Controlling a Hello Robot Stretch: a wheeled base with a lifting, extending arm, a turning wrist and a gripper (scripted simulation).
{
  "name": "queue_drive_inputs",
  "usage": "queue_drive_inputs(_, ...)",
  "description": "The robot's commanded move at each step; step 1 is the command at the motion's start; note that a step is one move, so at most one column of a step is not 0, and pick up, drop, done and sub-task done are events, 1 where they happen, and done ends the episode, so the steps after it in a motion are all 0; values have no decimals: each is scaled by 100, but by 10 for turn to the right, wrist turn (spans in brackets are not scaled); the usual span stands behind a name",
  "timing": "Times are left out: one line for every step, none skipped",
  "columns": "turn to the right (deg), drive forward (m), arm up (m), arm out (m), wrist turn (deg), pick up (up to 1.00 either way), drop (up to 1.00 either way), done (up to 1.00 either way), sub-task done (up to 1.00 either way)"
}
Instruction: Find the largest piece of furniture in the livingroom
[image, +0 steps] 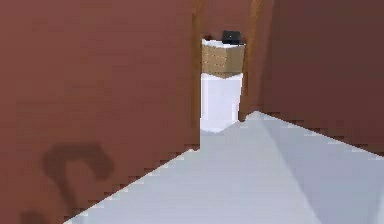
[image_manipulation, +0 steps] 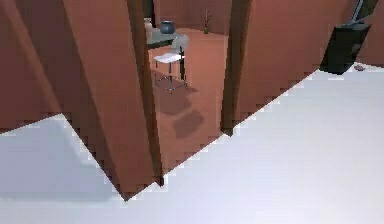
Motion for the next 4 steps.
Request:
queue_drive_inputs(-390,0,0,0,0,0,0,0,0)
queue_drive_inputs(0,90,0,0,0,0,0,0,0)
queue_drive_inputs(-450,0,0,0,0,0,0,0,0)
queue_drive_inputs(0,15,0,0,0,0,0,0,0)
